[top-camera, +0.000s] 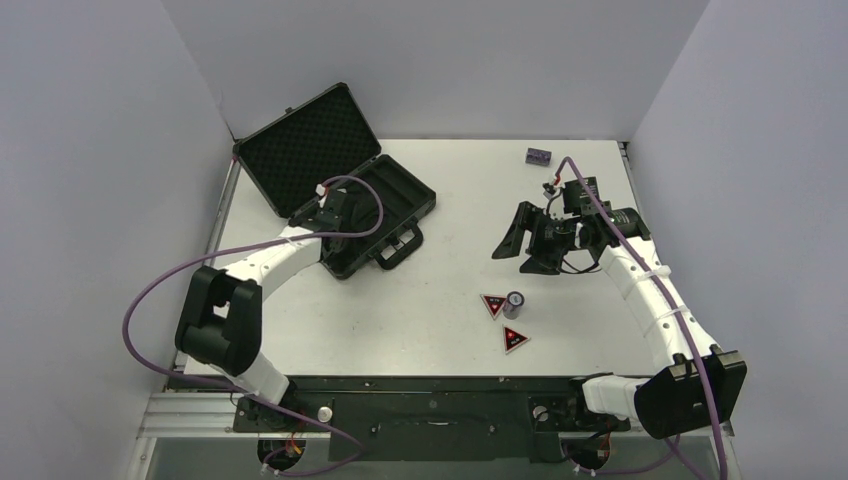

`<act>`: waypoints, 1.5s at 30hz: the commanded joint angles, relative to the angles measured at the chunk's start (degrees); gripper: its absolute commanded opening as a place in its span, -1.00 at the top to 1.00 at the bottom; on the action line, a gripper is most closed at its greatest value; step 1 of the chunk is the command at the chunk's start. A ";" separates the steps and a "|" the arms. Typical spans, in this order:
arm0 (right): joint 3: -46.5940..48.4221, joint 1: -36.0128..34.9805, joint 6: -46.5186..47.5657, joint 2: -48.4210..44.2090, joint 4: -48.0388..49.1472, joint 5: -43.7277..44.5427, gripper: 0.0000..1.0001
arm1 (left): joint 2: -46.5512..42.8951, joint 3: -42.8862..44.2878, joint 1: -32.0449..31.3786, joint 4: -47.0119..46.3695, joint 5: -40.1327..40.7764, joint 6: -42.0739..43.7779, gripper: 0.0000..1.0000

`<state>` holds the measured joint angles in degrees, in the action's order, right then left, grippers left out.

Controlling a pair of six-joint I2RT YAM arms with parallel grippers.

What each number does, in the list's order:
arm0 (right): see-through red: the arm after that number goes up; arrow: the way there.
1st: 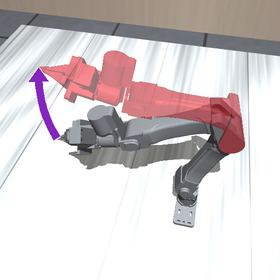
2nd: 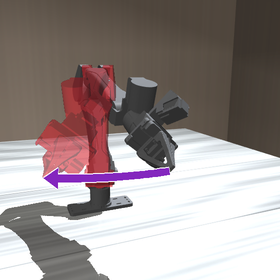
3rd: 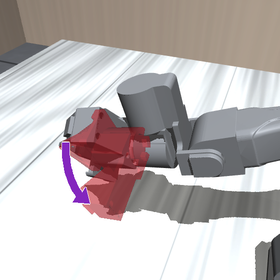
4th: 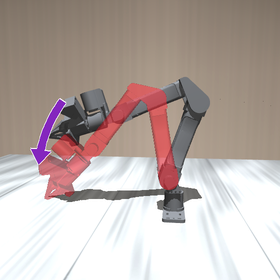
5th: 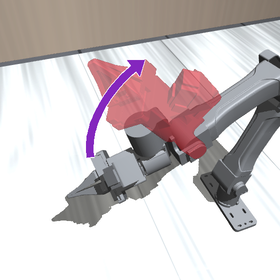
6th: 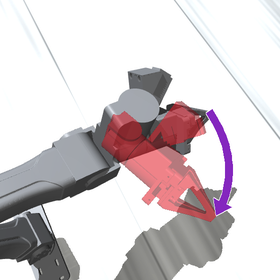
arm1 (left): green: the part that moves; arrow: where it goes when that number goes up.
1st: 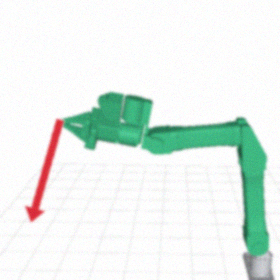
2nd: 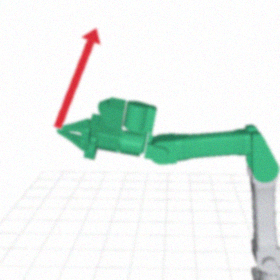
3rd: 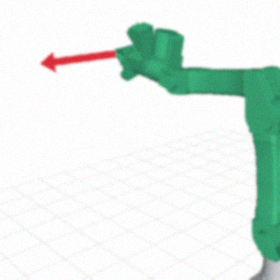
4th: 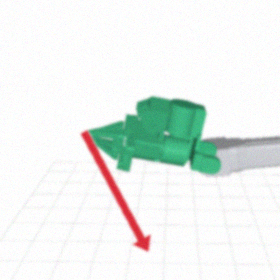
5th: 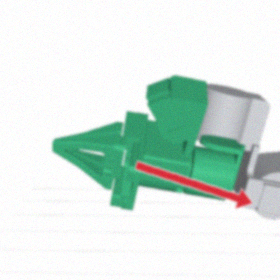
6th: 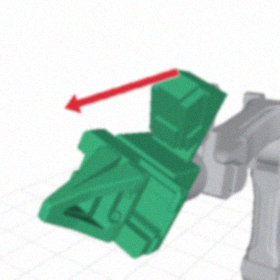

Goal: Pack up texas hold em set

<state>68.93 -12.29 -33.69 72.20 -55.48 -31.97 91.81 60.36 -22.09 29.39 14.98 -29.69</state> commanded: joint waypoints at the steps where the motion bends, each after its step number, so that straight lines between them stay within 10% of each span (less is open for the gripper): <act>1: -0.21 0.52 -0.23 -1.28 2.10 -0.04 -0.37 | 1.96 2.36 1.72 -3.15 1.30 1.01 0.65; 22: 0.05 1.13 0.48 -0.57 1.51 0.06 -0.37 | 7.19 9.41 8.89 -1.87 -0.01 4.82 0.62; 45: 0.99 1.14 0.40 -0.29 0.64 -0.08 -0.37 | 5.05 14.64 4.07 -0.47 -17.72 25.52 -0.05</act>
<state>68.69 -11.57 -33.67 72.20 -55.33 -31.97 93.69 70.17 -17.72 29.08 0.03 -9.02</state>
